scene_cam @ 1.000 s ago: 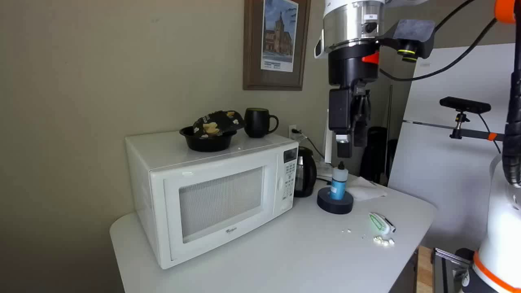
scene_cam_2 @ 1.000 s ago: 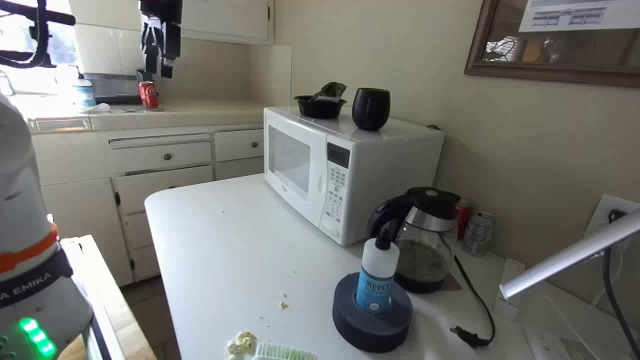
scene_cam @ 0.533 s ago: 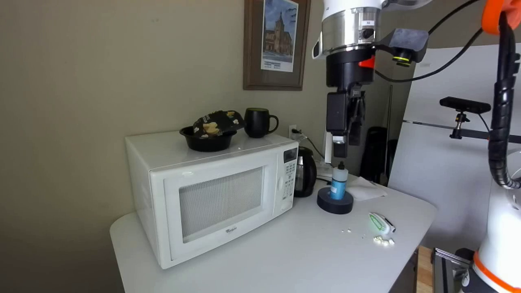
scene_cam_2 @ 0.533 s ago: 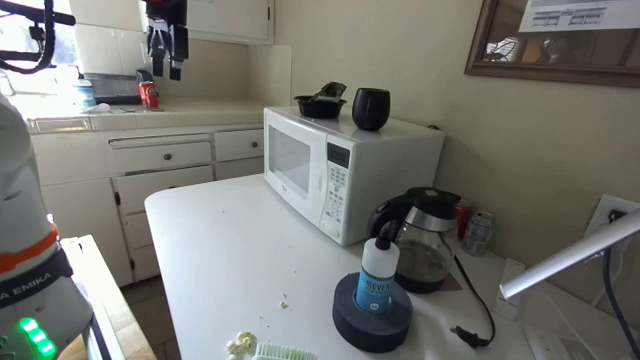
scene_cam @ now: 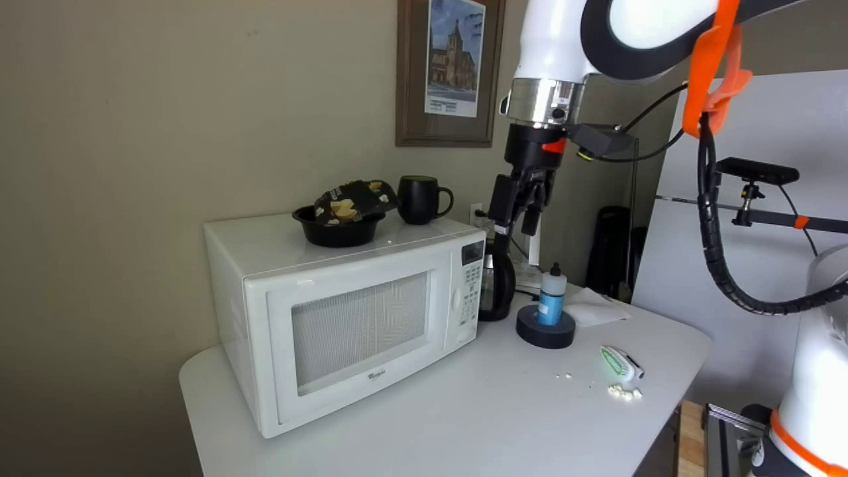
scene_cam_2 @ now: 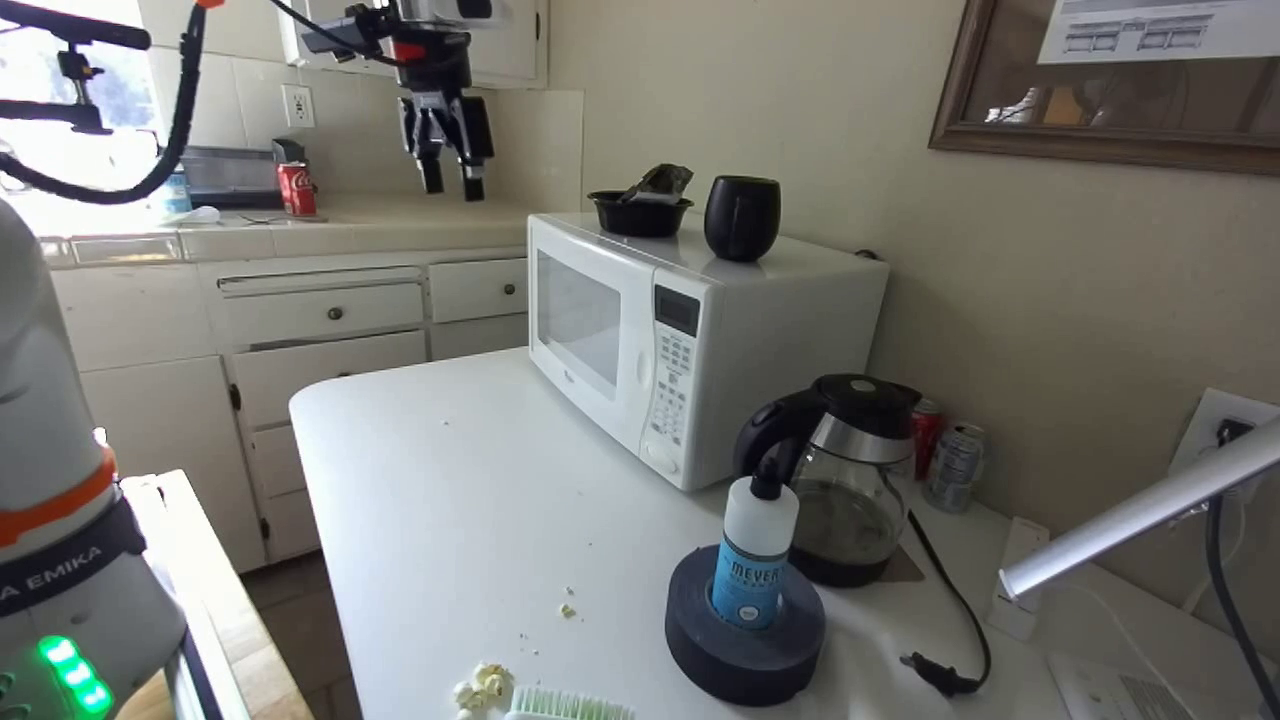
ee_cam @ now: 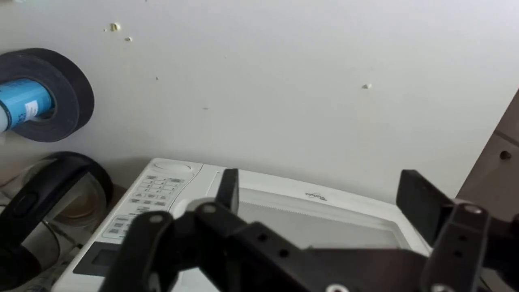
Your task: Press the microwave door ejecting button
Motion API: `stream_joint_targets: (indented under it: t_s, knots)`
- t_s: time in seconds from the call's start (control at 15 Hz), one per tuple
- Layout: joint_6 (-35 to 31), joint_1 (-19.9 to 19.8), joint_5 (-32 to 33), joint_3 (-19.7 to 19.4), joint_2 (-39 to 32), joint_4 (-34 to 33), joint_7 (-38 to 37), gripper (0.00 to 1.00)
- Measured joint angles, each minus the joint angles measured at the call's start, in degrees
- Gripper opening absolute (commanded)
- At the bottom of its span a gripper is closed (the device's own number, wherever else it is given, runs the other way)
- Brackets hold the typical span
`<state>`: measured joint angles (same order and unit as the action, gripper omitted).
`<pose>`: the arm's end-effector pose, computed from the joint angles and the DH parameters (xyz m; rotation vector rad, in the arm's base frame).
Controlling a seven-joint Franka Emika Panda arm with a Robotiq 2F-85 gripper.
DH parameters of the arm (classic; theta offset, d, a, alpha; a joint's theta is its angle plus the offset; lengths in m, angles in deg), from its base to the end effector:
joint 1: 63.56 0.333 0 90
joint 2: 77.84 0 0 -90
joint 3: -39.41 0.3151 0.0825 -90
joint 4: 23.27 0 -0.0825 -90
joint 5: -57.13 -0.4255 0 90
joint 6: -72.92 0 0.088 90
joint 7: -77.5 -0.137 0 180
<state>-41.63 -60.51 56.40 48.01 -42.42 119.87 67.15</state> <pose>0.4108 0.0852 0.4583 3.0821 -0.0069 0.1936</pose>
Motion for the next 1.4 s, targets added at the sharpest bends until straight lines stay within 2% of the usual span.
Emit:
stream_joint_targets:
  t_s: [0.2,0.53,0.93,1.4]
  knots:
    - [-4.3,-2.5,-0.1,-3.3,-1.1,3.0,0.0,1.0]
    - [-5.7,-7.8,1.4,-8.4,-2.3,6.7,0.6,1.0]
    - [-6.0,-14.6,9.3,-9.7,-6.0,10.6,0.2,1.0]
    - [-6.0,-14.4,9.5,-9.9,-6.4,10.2,0.2,1.0]
